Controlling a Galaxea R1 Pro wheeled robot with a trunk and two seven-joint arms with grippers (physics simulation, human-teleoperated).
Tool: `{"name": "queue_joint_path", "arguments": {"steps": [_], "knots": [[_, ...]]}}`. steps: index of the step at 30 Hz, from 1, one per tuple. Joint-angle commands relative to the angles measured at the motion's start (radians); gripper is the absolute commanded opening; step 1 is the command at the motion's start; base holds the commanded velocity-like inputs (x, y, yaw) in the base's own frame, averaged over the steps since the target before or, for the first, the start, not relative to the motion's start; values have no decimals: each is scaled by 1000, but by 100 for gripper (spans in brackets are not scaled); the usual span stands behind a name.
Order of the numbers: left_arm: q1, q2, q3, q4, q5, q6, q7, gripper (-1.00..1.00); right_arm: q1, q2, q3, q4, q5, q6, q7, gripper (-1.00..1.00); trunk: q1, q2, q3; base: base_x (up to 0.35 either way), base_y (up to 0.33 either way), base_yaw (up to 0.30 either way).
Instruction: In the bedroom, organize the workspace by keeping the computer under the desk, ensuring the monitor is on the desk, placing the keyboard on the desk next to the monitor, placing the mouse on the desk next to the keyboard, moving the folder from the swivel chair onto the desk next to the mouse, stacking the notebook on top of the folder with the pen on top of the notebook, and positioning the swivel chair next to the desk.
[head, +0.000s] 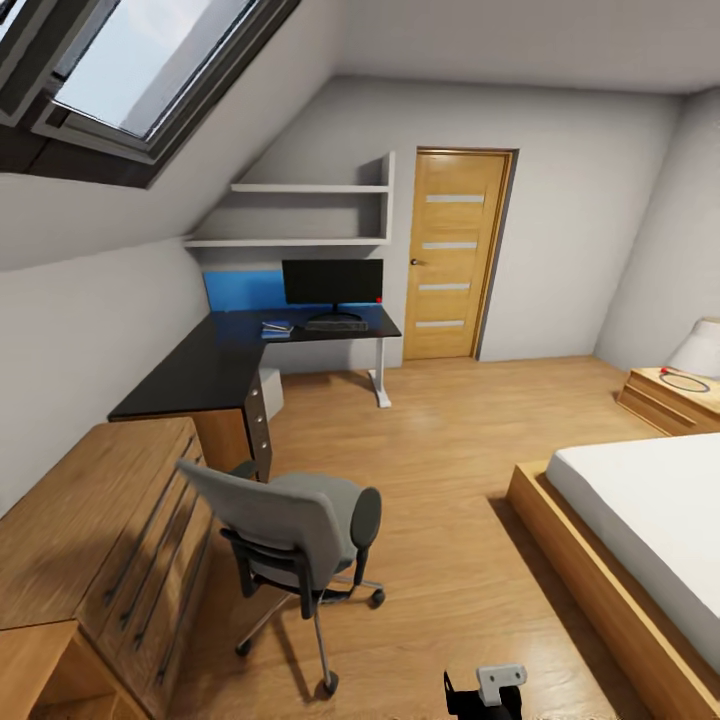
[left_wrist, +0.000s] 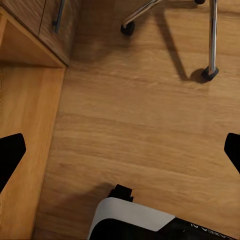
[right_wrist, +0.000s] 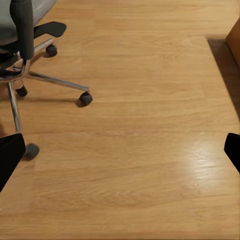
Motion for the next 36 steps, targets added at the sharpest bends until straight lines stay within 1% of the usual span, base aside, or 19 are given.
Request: {"name": "queue_joint_path", "arguments": {"steps": [1,10,16,25,36], "knots": [[-1,1,-8,-1,11,-5,5,100,-1,1,9,2,-10,-4,-2,100,0,-2,-2,-140,116,0],[-1,1,-8,-1,11,-5,5,100,-1,1,9,2,-10,-4,-2,100,0,-2,-2,-141,106,0],[-1,1,-8,-1,11,-5,5,100,-1,1,9,2,-10,-4,-2,100,0,-2,-2,-24,46,0],[-1,1,-8,-1,11,-6,5,100,-1,1,10,2,-10,-4,-2,100,0,-2,-2,-4,163,0],[-1,1,-8,-1,11,-6,5,100,-1,1,9,2,-10,-4,-2,100,0,-2,-2,0,26,0]]}}
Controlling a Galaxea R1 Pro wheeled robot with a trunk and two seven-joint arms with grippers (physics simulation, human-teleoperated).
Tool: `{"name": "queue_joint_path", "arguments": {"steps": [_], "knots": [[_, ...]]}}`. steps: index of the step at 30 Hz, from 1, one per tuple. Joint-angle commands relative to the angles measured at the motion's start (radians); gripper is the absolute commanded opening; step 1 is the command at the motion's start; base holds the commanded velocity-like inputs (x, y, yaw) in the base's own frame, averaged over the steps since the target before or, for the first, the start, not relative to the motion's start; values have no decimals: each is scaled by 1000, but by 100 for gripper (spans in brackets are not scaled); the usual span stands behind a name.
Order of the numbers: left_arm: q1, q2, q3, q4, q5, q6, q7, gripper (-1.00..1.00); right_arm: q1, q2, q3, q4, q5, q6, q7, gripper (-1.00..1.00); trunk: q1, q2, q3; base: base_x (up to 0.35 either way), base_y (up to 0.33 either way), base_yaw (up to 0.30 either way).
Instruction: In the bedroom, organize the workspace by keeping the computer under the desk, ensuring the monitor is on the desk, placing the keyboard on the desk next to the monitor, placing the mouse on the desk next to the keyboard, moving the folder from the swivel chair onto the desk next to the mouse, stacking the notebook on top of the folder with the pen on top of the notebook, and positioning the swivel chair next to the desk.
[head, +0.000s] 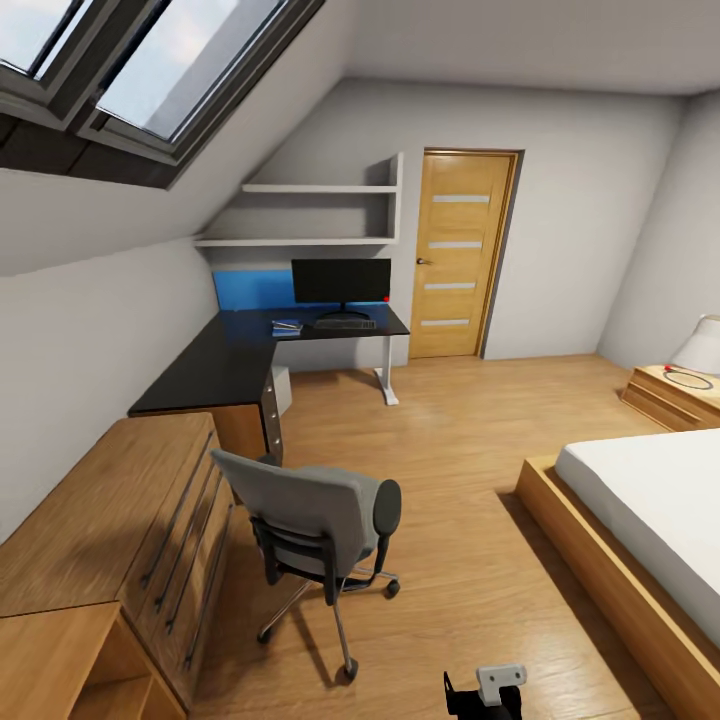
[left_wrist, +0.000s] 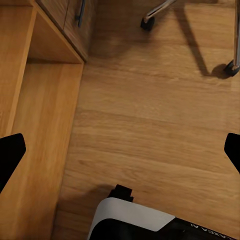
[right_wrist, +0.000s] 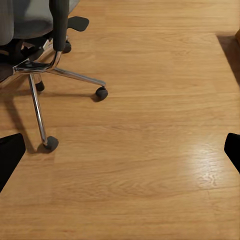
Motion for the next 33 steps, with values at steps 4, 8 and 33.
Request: {"name": "queue_joint_path", "arguments": {"steps": [4,8,33], "knots": [[-1,1,-8,-1,11,-5,5,100,-1,1,9,2,-10,-4,-2,100,1,-2,-2,0,1,0],[-1,1,-8,-1,11,-5,5,100,-1,0,9,2,-10,-4,-2,100,1,-2,-2,-6,43,0],[-1,2,-8,-1,11,-5,5,100,-1,-1,9,2,-10,-3,-2,100,1,-2,-2,-30,103,0]]}}
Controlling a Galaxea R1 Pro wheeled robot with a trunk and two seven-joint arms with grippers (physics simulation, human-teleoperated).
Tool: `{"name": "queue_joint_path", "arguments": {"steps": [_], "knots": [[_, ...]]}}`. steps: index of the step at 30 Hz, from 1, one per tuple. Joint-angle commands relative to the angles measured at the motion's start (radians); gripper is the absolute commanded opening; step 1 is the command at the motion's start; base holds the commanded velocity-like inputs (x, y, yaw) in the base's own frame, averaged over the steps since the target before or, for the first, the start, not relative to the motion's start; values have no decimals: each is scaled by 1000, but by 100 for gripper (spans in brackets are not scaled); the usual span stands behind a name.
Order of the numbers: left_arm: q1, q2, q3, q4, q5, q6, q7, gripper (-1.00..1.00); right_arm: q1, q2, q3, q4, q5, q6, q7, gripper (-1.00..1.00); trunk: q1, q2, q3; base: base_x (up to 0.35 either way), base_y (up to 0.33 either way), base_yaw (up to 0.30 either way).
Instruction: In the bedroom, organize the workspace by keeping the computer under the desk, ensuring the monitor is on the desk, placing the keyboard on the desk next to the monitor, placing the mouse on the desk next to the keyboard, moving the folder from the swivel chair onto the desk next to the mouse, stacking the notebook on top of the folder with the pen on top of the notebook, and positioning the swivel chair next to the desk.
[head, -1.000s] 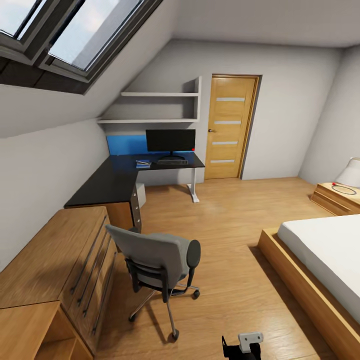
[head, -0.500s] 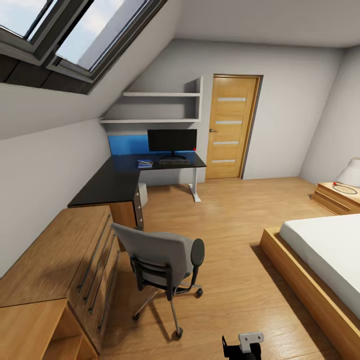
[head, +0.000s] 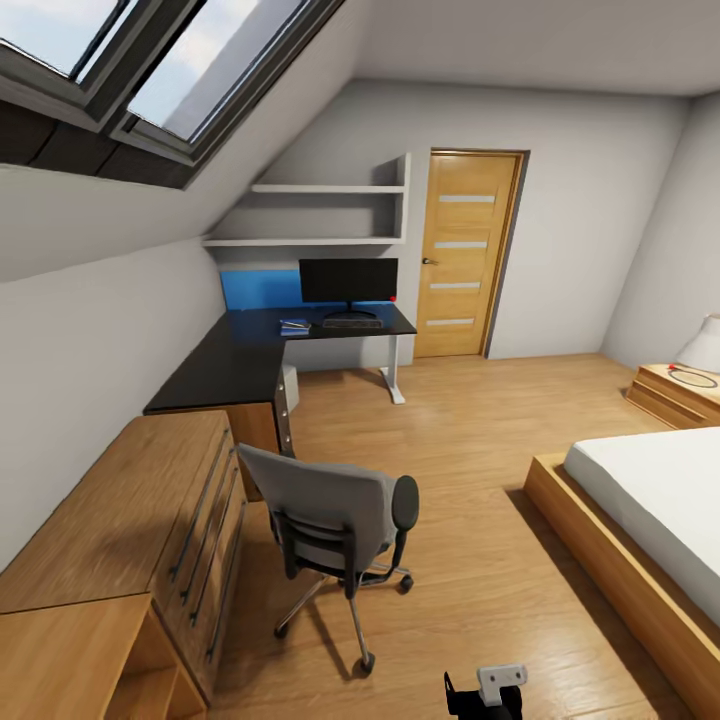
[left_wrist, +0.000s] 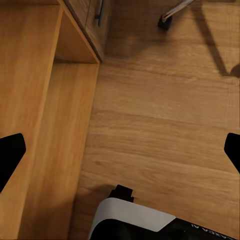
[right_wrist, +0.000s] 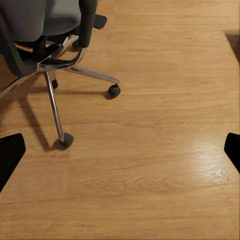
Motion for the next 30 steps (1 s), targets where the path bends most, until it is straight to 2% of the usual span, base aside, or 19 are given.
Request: {"name": "queue_joint_path", "arguments": {"steps": [1,30], "knots": [[-1,1,-8,-2,11,-5,5,100,-1,1,9,2,-10,-4,-2,100,1,-2,-2,-14,68,0],[-1,1,-8,-2,11,-5,5,100,-1,1,9,2,-10,-5,-2,100,1,-2,-2,-7,57,0]]}}
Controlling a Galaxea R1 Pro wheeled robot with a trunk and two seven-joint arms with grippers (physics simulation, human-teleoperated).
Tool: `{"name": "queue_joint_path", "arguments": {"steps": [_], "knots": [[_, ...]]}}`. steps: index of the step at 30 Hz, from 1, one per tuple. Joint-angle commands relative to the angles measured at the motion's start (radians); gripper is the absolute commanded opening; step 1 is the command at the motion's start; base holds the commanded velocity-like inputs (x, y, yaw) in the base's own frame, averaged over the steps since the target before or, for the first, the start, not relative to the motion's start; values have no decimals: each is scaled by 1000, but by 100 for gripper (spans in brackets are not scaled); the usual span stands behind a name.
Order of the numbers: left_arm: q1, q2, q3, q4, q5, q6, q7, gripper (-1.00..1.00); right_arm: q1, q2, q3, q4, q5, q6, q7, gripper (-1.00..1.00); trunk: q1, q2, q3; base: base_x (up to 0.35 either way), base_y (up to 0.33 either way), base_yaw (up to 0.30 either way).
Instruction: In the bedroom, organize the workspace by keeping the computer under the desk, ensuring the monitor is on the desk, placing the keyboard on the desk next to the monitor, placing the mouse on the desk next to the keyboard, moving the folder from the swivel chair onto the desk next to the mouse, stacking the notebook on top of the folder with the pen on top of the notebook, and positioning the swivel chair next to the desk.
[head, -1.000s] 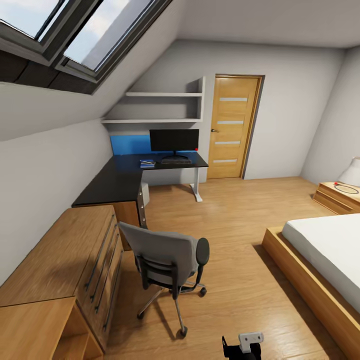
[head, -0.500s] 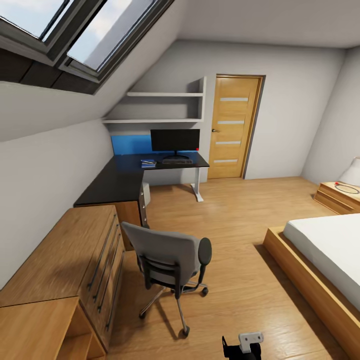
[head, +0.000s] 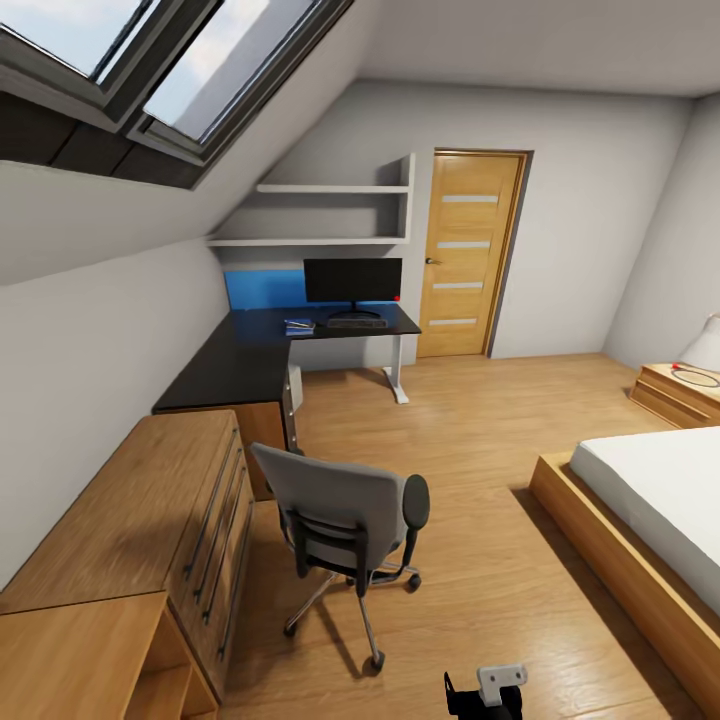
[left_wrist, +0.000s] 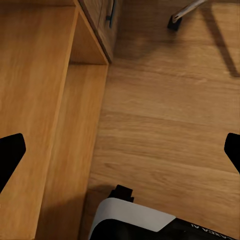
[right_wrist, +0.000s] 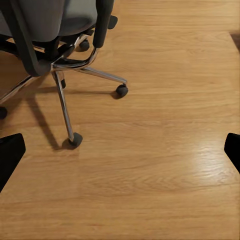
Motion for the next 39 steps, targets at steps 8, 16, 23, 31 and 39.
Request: {"name": "queue_joint_path", "arguments": {"steps": [8,16,23,31,39], "knots": [[-1,-1,-11,-7,5,-9,5,100,-1,4,10,2,-10,-4,-2,100,1,-2,-2,-1,3,0],[-1,-34,-10,-11,4,-19,5,100,-1,6,11,2,-10,-5,-3,100,1,-2,-2,0,0,0],[-1,-42,-5,-5,12,-17,5,100,-1,5,11,2,-10,-4,-3,100,27,-51,-24,0,0,0],[-1,-42,-2,-2,15,-16,5,100,-1,6,11,2,-10,-5,-4,100,58,-107,-49,0,0,0],[-1,-42,-2,-2,15,-16,5,100,-1,5,11,2,-10,-5,-6,100,89,-163,-74,0,0,0]]}}
